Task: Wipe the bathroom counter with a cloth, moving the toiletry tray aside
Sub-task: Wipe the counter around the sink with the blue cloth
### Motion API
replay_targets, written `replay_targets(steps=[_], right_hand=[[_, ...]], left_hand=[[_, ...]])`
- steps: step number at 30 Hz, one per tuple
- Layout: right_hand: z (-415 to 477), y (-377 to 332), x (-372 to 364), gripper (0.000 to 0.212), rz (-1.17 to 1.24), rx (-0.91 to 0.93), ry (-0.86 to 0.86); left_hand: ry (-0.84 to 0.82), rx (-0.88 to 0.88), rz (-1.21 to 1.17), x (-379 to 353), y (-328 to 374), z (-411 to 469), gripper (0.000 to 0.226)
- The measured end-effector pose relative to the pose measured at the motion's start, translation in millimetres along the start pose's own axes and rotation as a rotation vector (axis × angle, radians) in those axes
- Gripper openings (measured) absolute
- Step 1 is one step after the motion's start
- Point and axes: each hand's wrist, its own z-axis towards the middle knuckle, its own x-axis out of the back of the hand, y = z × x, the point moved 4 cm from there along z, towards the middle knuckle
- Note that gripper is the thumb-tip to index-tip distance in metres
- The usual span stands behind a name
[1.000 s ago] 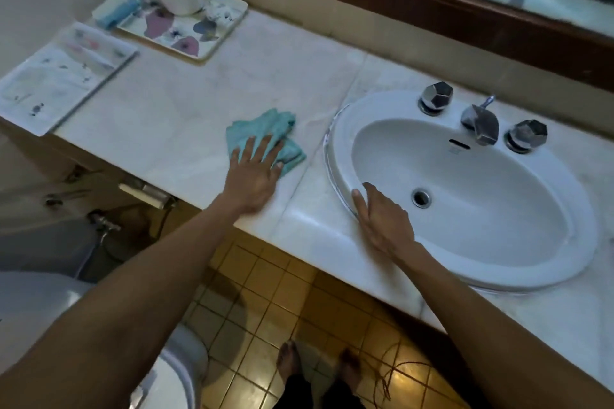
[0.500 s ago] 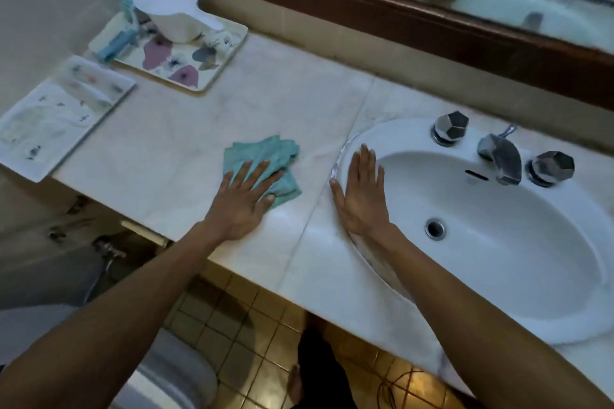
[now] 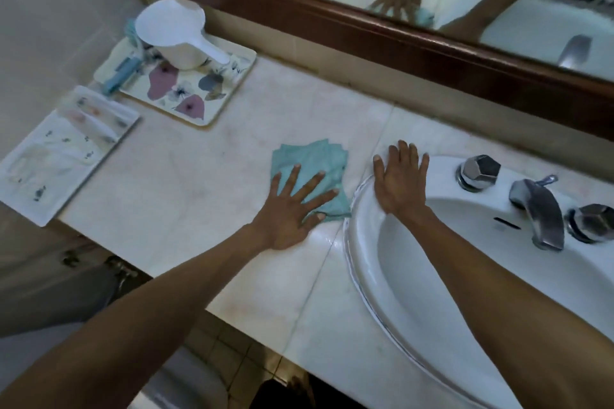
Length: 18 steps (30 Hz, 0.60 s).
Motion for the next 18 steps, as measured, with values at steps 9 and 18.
replay_targets(steps=[9, 18], right_hand=[[-0.3, -3.5, -0.9, 0.060, -0.014, -0.021, -0.017], [-2.8, -12.5, 0.3, 0.061, 0.017, -0.093, -0.001]], left_hand=[[-0.091, -0.026, 0.011, 20.0, -80.4, 21.4, 0.060], [-0.090, -0.210, 0.052, 17.9, -65.8, 76.2, 0.062]])
